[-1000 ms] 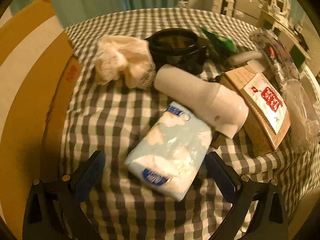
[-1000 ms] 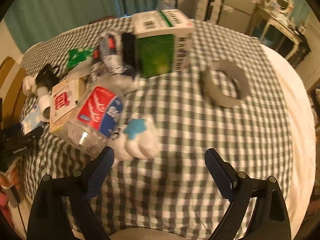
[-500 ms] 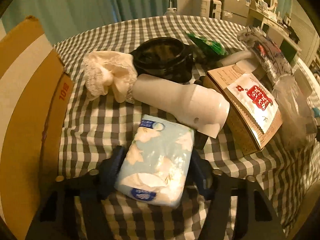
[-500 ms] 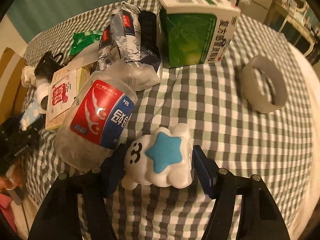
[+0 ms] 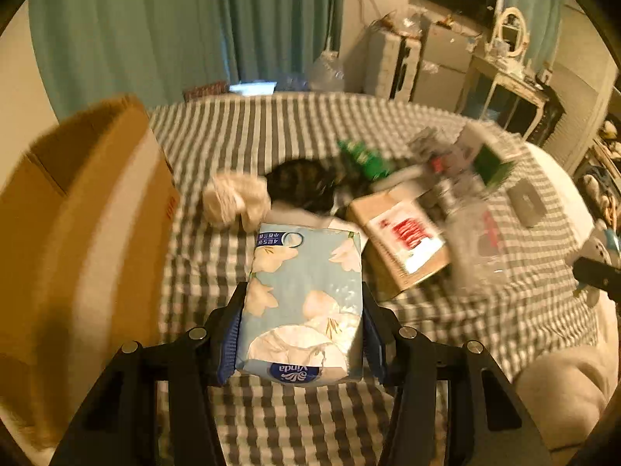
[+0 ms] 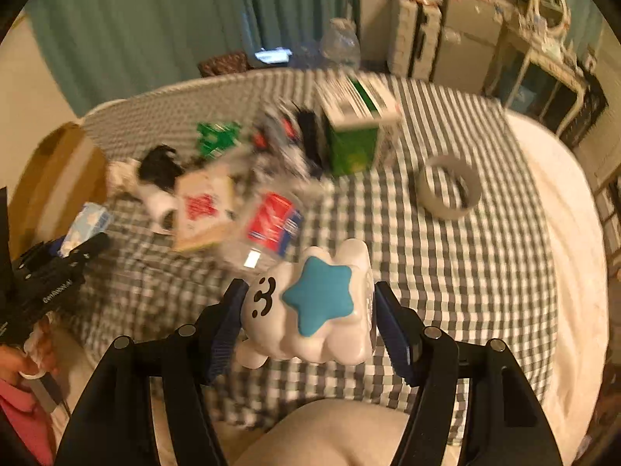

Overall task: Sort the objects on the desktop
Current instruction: 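Carry the tissue pack and plush toy into the cardboard box and release both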

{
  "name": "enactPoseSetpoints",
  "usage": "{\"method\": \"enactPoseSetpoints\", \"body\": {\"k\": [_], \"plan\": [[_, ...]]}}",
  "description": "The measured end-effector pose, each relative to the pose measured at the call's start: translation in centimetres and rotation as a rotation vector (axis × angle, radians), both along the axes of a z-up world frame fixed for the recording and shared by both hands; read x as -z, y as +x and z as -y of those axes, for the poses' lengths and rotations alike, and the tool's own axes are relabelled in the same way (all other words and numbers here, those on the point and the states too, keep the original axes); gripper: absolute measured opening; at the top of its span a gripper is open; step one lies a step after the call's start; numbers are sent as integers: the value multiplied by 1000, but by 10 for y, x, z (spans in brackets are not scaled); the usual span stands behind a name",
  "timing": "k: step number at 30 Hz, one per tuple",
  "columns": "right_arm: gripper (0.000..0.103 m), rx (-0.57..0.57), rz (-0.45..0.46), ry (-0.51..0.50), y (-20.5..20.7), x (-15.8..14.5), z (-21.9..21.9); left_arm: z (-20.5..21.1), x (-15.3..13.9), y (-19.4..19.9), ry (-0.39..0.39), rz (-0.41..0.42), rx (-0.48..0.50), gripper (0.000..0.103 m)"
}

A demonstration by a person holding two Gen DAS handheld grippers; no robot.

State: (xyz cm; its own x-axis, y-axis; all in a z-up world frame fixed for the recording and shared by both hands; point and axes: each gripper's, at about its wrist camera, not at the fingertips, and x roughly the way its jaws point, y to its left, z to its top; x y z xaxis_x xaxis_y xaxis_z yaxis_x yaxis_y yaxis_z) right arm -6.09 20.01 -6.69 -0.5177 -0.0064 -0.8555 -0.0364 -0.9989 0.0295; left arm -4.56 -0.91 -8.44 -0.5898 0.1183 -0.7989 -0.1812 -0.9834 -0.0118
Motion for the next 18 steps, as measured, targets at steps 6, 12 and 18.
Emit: {"method": "enactPoseSetpoints", "body": {"k": [6, 12, 18], "plan": [[65, -89, -127, -26, 21, -61, 54, 19, -63, 1, 16, -116, 7, 53], [65, -204, -209, -75, 25, -102, 116, 66, -127, 9, 12, -200, -4, 53], [65, -344, -239, -183, 3, -121, 190, 122, -157, 7, -20, -219, -72, 53]]}}
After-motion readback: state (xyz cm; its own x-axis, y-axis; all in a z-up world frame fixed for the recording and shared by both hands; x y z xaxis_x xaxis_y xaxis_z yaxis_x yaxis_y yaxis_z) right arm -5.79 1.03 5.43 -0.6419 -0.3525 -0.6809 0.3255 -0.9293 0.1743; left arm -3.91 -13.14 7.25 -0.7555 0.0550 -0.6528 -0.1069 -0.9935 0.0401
